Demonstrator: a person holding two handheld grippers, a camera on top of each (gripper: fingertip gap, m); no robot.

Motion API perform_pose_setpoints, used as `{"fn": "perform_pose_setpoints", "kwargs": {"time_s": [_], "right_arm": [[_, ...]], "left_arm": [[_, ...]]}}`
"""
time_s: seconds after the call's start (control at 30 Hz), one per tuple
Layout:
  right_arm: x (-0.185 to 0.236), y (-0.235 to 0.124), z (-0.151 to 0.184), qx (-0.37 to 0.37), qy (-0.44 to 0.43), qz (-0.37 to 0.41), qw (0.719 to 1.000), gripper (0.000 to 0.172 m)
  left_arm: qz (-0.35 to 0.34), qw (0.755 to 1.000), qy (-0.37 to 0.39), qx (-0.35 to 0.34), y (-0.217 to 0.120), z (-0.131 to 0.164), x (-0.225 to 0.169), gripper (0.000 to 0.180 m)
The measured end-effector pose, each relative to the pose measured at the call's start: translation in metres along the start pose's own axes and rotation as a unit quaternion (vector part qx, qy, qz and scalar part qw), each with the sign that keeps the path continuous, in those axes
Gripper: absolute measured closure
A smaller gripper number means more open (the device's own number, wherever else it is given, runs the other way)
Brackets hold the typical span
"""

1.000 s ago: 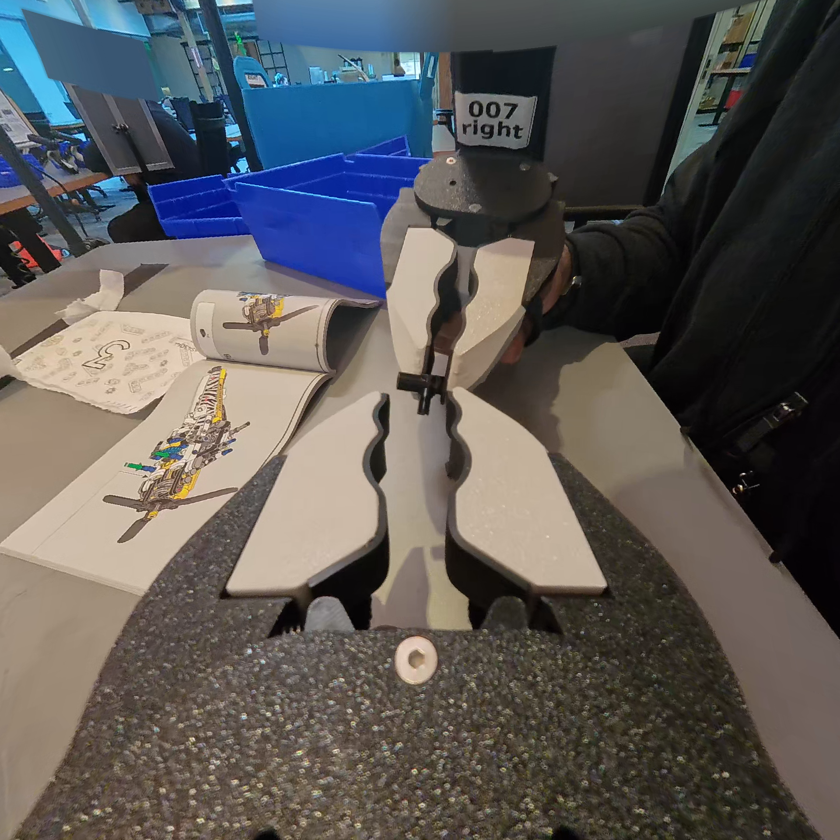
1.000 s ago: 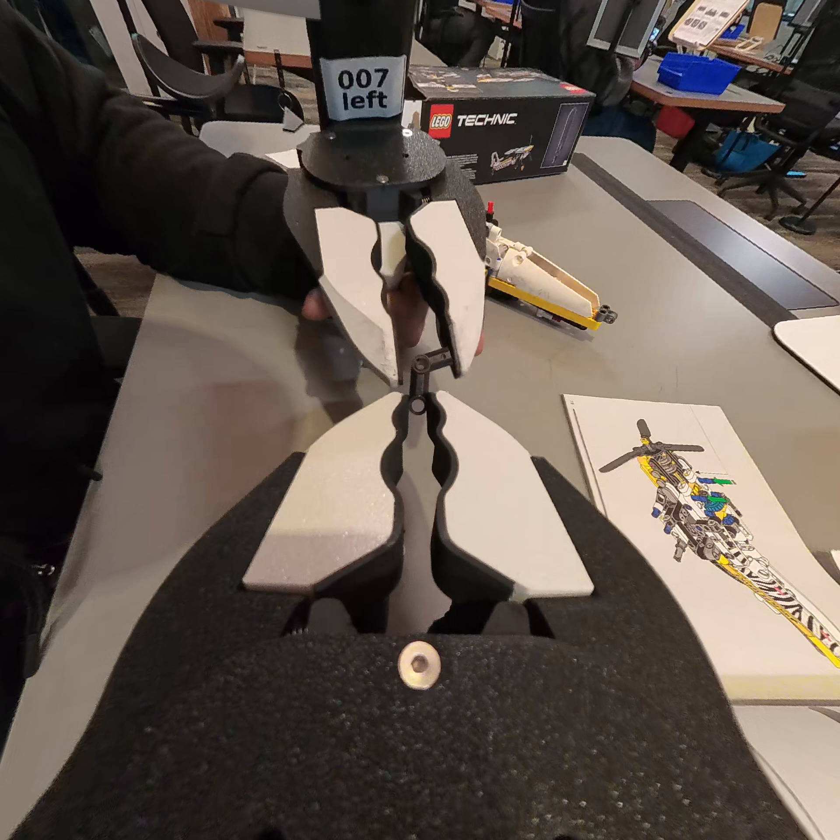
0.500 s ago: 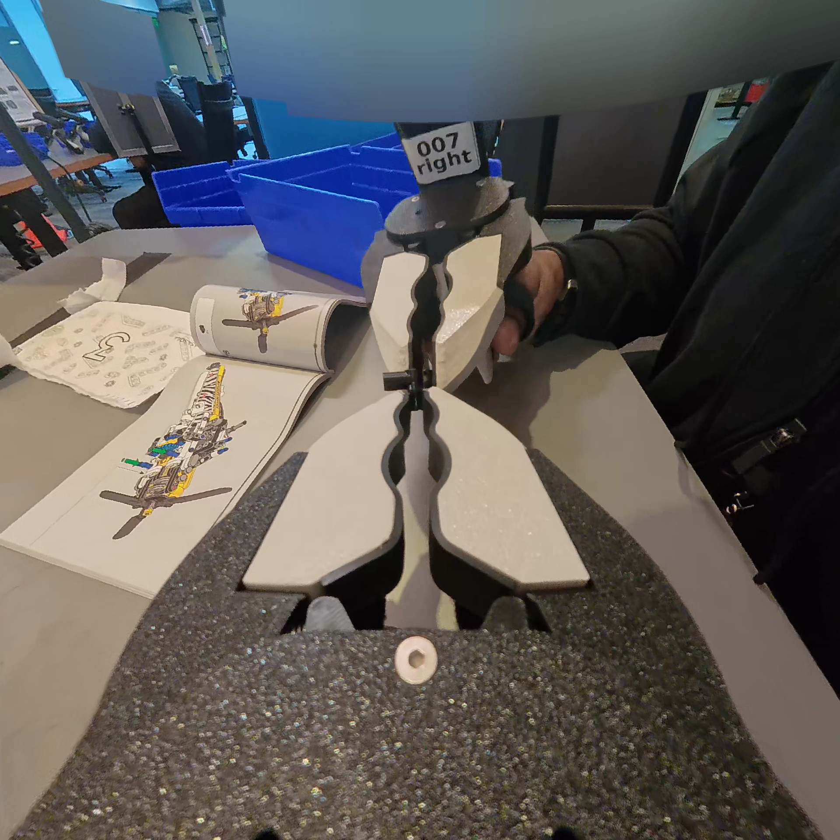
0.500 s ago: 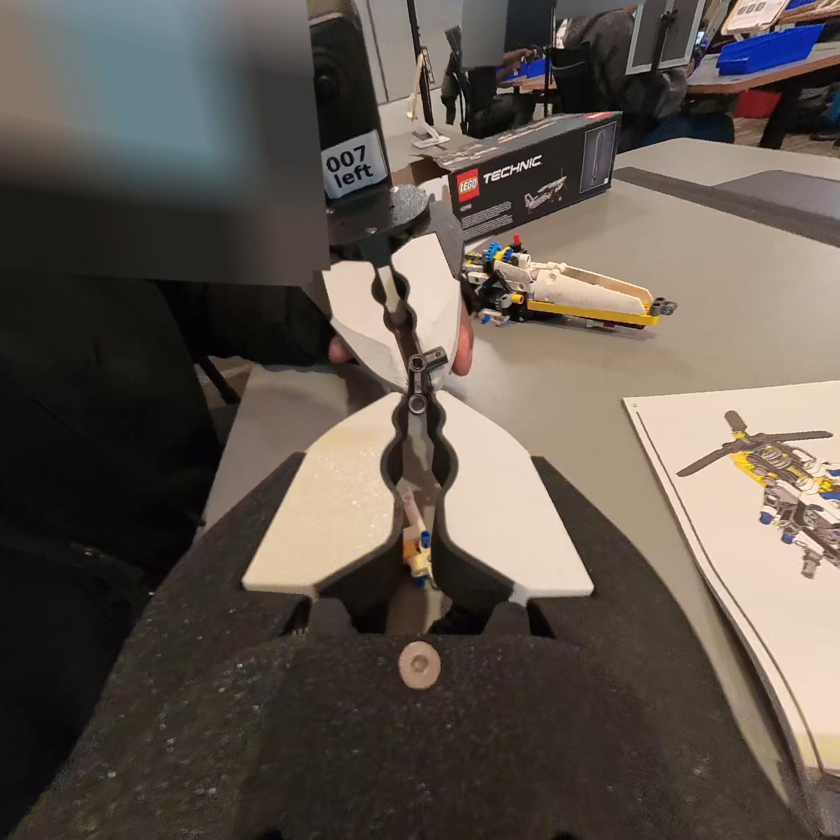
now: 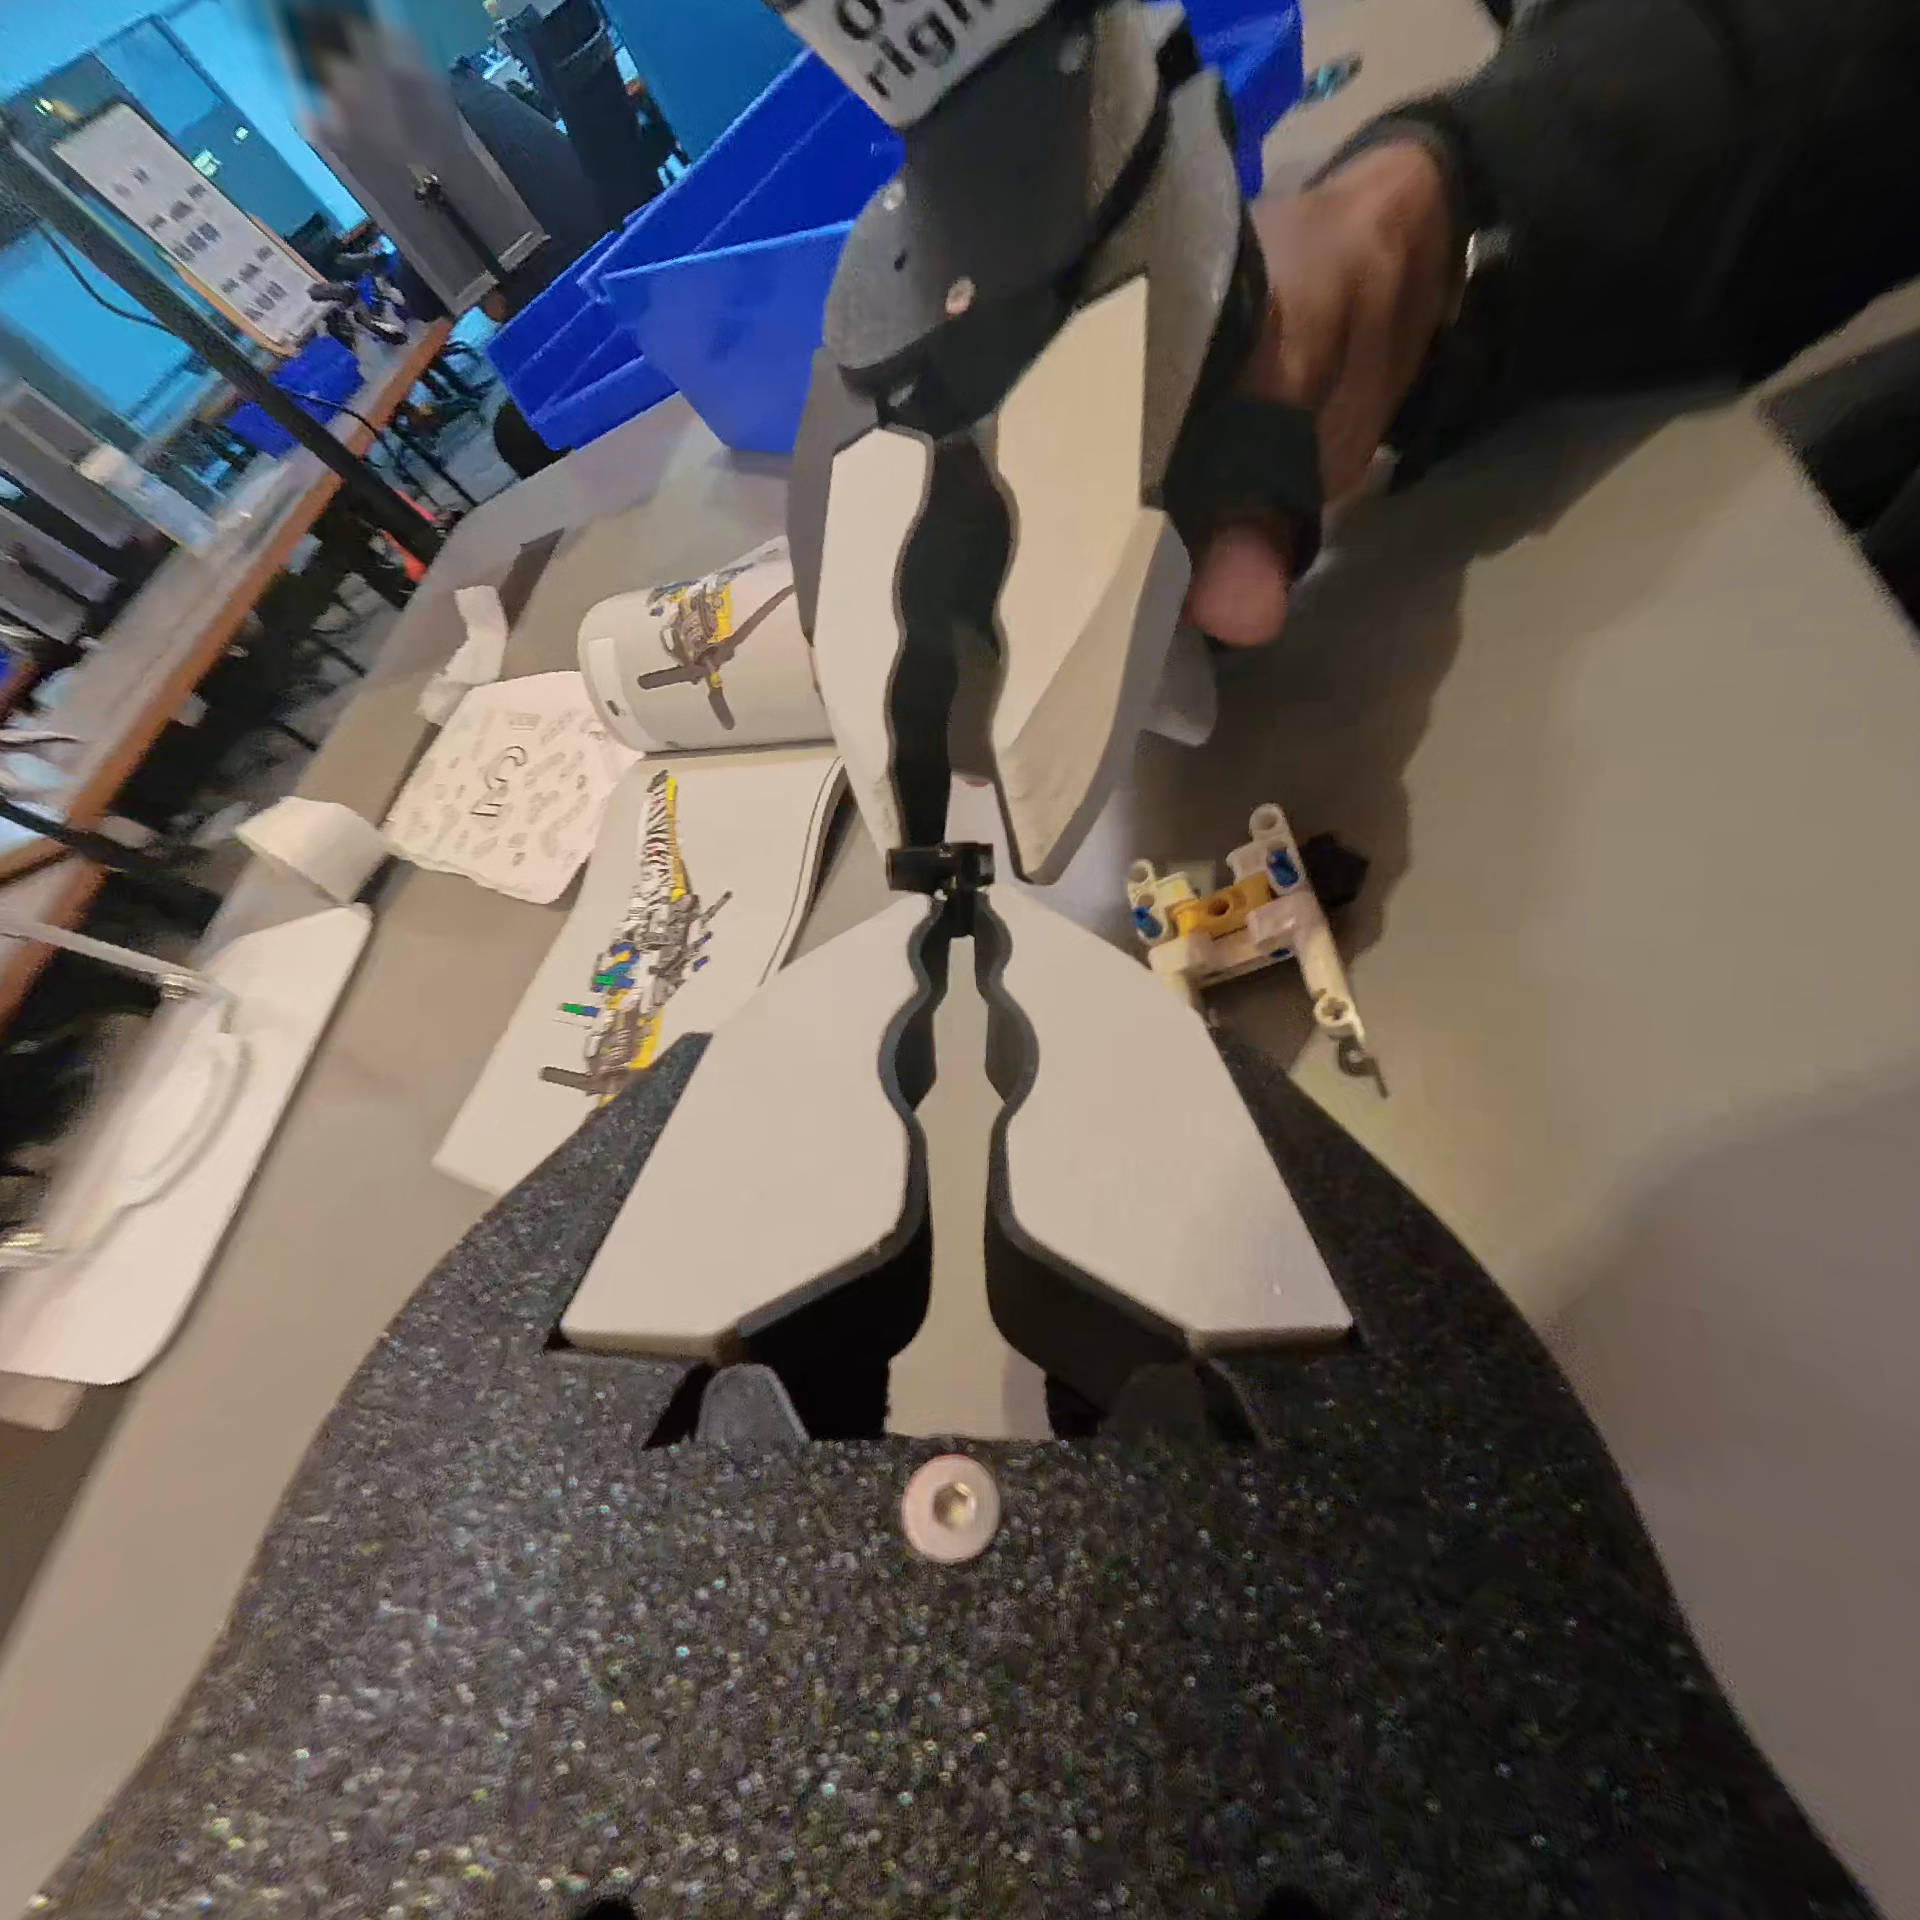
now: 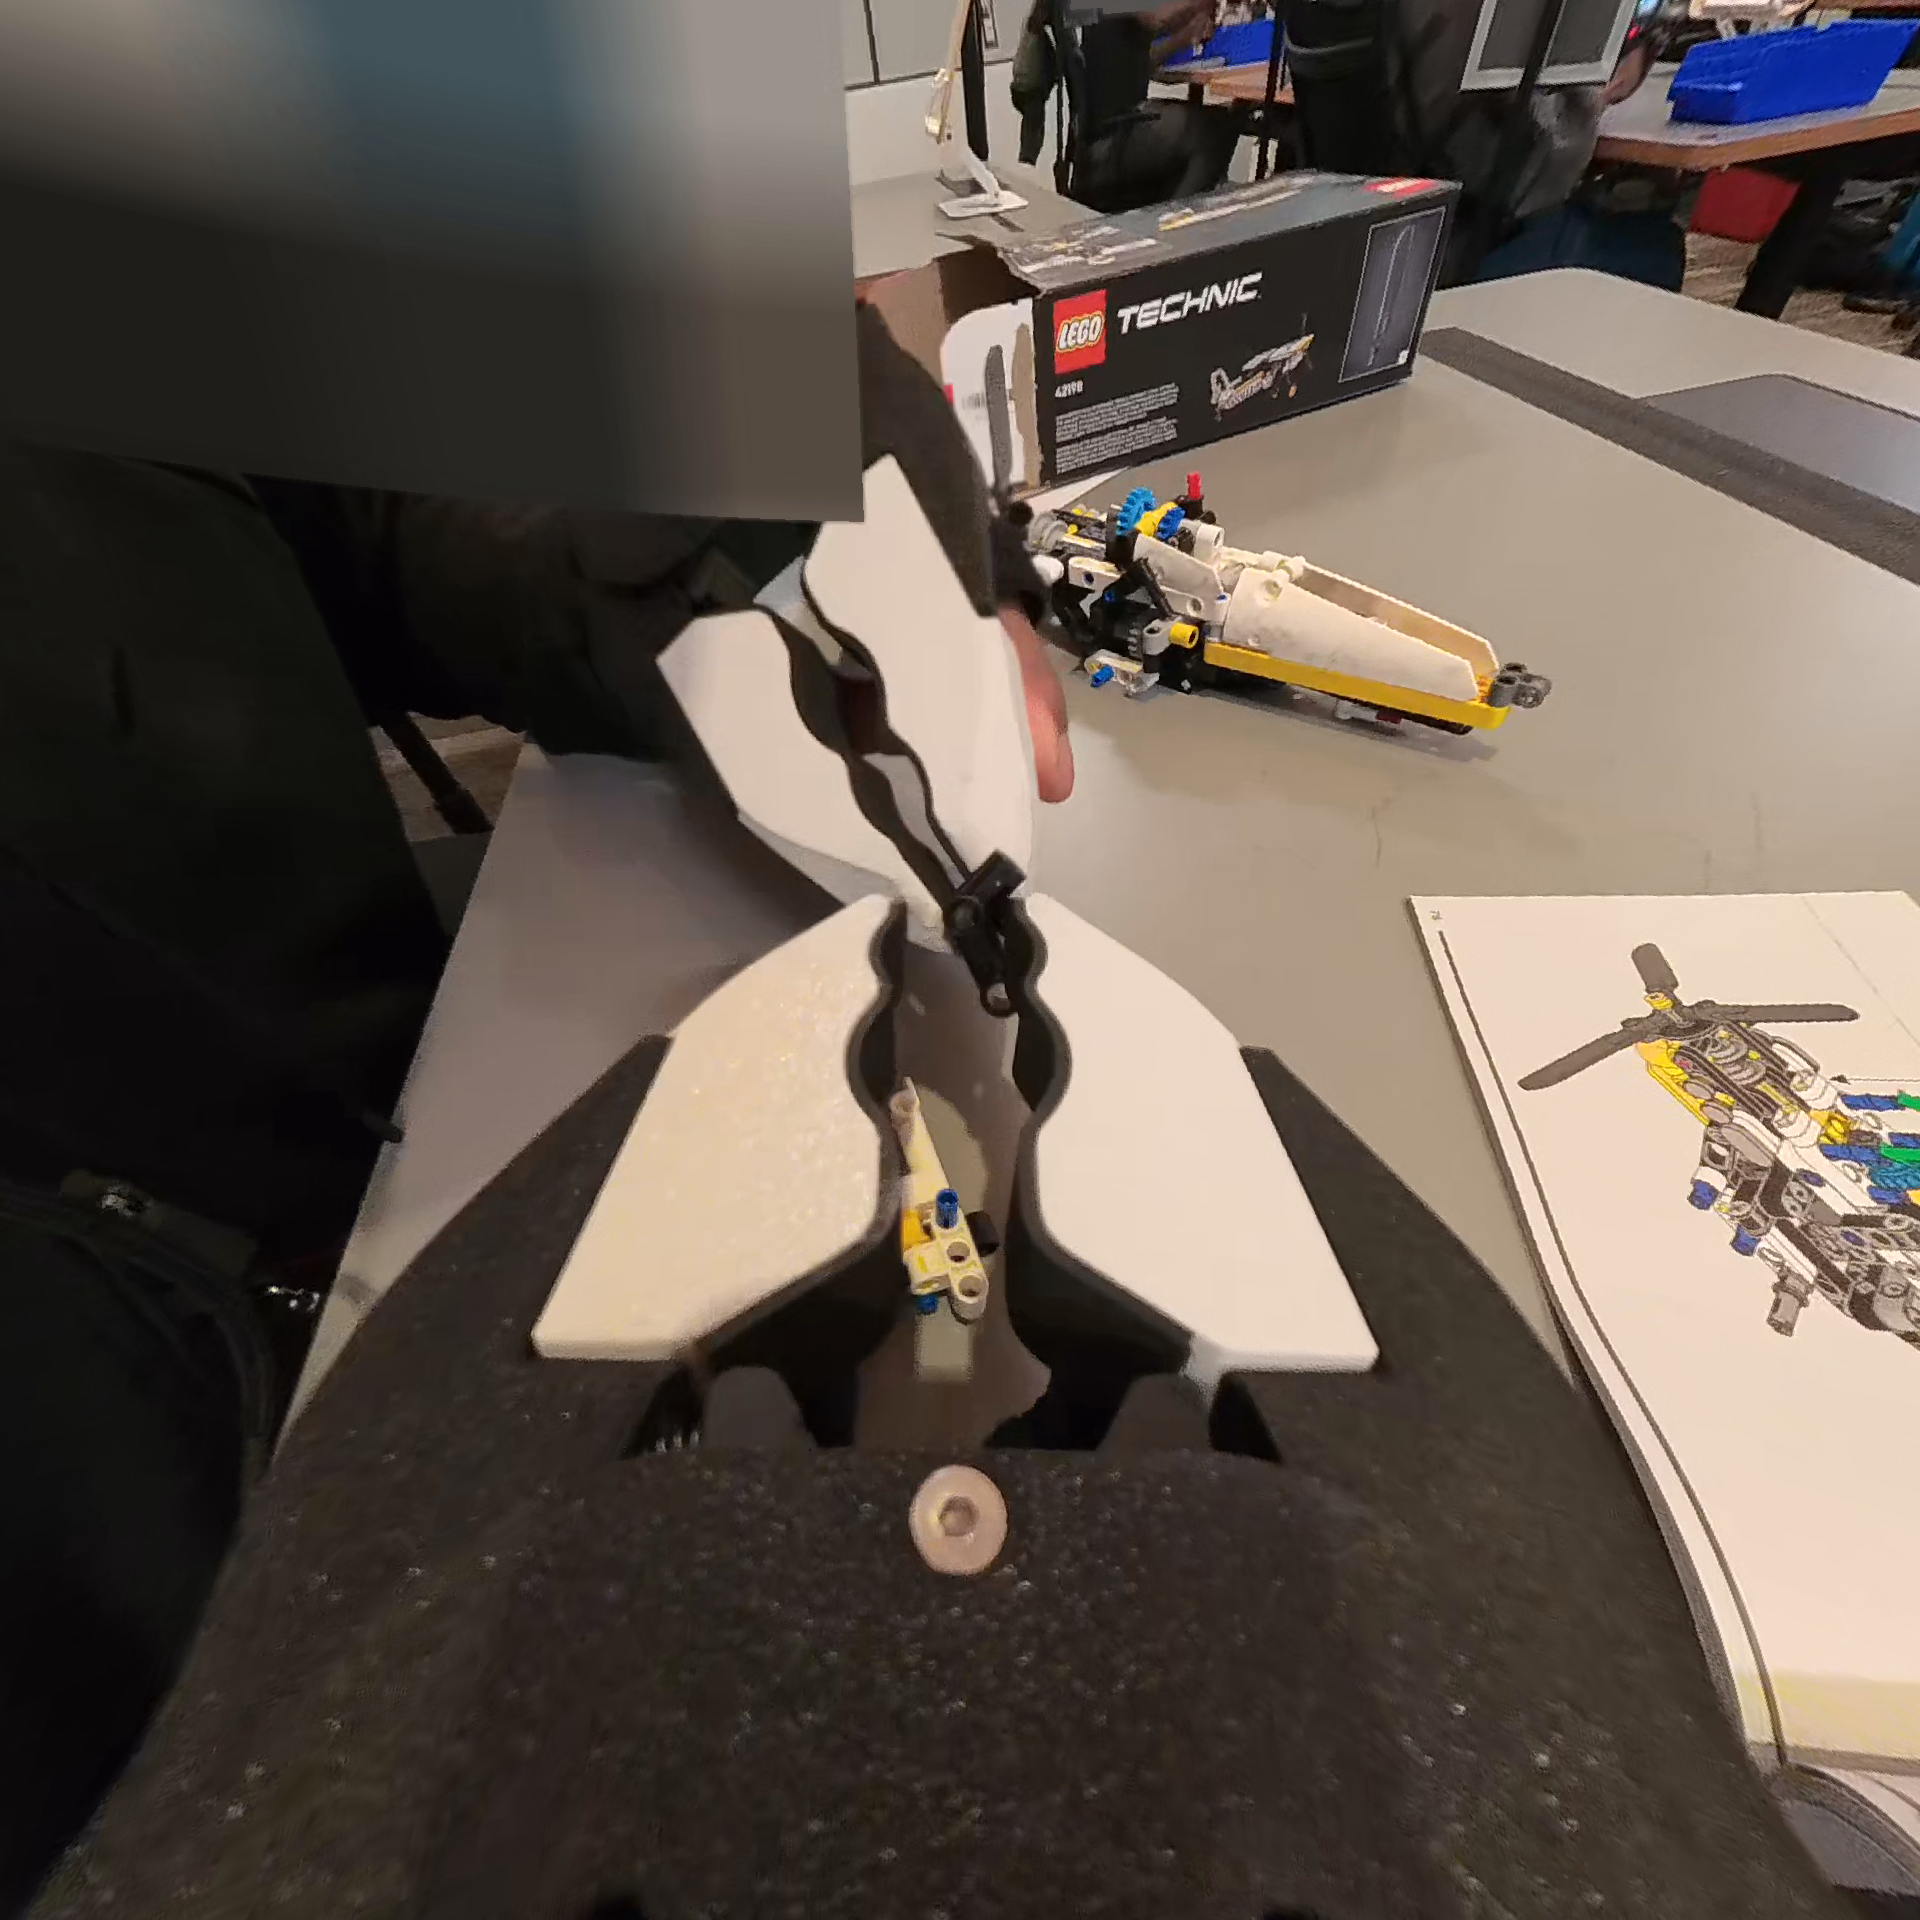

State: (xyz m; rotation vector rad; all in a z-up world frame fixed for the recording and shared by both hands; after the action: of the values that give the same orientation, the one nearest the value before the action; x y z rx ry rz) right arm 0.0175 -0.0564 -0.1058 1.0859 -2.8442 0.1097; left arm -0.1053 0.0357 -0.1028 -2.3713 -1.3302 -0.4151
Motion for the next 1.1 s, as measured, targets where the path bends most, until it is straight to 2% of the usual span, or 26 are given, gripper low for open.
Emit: {"fn": "perform_pose_setpoints", "kwargs": {"time_s": [0.13,0.33,0.5,0.67,1.1], "right_arm": [[-0.002,0.0,0.001,0.01,0.003,0.003,1.0,0.159],[-0.001,0.001,0.004,0.027,-0.006,0.008,1.0,0.162],[0.005,-0.001,0.004,0.03,-0.05,0.017,0.998,0.163],[0.004,-0.004,0.01,0.033,-0.028,0.01,0.999,0.164],[0.002,-0.01,0.016,0.045,-0.019,-0.002,0.999,0.164]], "left_arm": [[-0.009,0.997,0.074,0.029,0.002,-0.001,-0.007,0.174],[-0.024,0.987,0.145,0.061,0.006,0.001,-0.015,0.175],[-0.038,0.98,0.191,0.047,0.005,0.002,-0.019,0.175],[-0.031,0.977,0.206,0.033,0.006,0.008,-0.023,0.175],[0.004,0.986,0.165,0.001,0.008,0.015,-0.023,0.175]]}}
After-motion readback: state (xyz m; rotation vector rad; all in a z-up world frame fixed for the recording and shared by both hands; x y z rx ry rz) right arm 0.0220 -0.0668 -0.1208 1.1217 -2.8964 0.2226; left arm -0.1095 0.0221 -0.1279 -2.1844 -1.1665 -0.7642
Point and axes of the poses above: each gripper's, where its closed fingertips meet, y out along the fingers, z out of its underside, x = y × z across the jaws, the point moved 9 cm from there along -y, back along the fingers, and after that the axes turned 14 degrees about -x, right-handed, at the moved point
